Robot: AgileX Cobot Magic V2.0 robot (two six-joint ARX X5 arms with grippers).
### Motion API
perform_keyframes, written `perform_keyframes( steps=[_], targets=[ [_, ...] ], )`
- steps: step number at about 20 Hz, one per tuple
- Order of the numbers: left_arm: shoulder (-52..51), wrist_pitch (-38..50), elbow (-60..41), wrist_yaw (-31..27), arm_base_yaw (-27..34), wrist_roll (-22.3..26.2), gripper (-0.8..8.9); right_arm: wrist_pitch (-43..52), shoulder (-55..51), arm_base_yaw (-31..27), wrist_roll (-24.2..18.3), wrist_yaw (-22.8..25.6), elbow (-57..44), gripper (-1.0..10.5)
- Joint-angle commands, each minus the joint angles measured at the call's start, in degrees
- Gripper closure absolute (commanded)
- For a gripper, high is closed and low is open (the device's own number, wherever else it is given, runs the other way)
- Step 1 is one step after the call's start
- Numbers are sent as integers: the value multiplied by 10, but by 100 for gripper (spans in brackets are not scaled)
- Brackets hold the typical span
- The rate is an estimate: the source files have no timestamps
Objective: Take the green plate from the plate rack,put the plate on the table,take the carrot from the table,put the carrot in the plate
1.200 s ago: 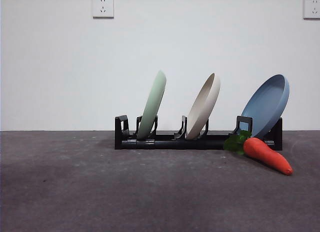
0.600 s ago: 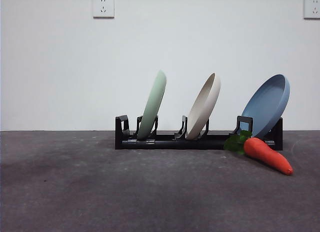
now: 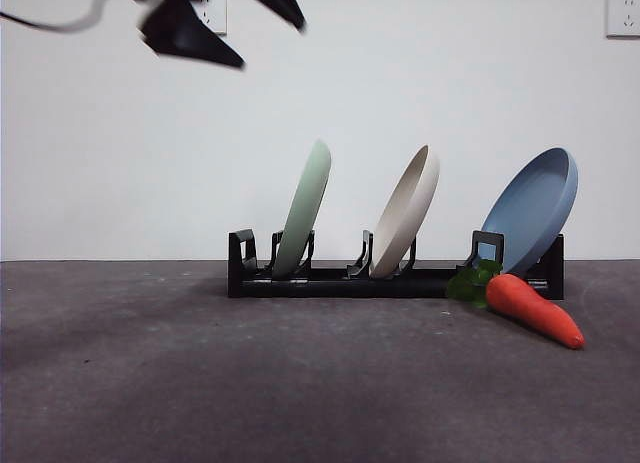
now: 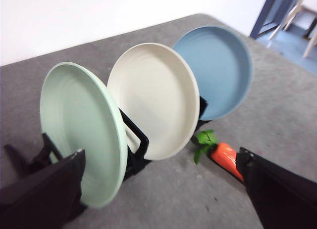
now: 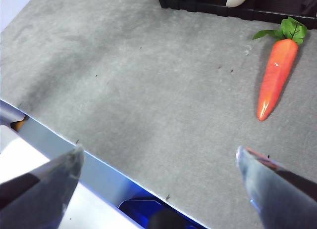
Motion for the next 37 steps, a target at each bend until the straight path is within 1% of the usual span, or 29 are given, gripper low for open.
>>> perform_keyframes(
  steps=[1,5,8,11,12,15,16,17,18,21,23,26,29,31,34,37],
  targets=[
    [80,18,50,-4,-4,3,280,3,0,2,-5,0,1,349],
    [189,41,120,-36,-4,3,280,3,0,2,-4,0,1,349],
    [238,86,129,-48,-4,3,281,3,0,2,-4,0,1,349],
    [265,95,129,-49,-4,3,291,3,0,2,-4,1,1,350],
    [268,92,129,-50,-4,3,350,3,1,2,-4,2,1,350],
    [269,92,129,-47,-5,3,648,3,4,2,-4,2,1,350],
    [269,92,129,-45,-4,2,732,3,6,2,-4,2,1,350],
    [269,90,129,-44,-4,2,777,3,8,2,-4,2,1,350],
    [269,87,129,-44,-4,2,793,3,10,2,-4,2,1,351],
    [269,86,129,-38,-5,0,822,3,14,2,-4,2,1,351],
    [269,87,129,-12,-4,-4,822,3,14,2,-5,2,1,351],
    [263,87,129,-12,-4,-35,822,3,14,2,-5,2,1,351],
    [244,86,129,-10,-3,-46,822,3,14,2,-5,1,1,351],
    [220,87,129,0,-3,-47,822,3,14,2,-5,1,1,351],
    [174,85,129,-1,-3,-47,822,3,14,2,-5,1,1,351],
    [105,54,129,0,-4,-42,822,3,14,2,-4,1,1,351]
  ],
)
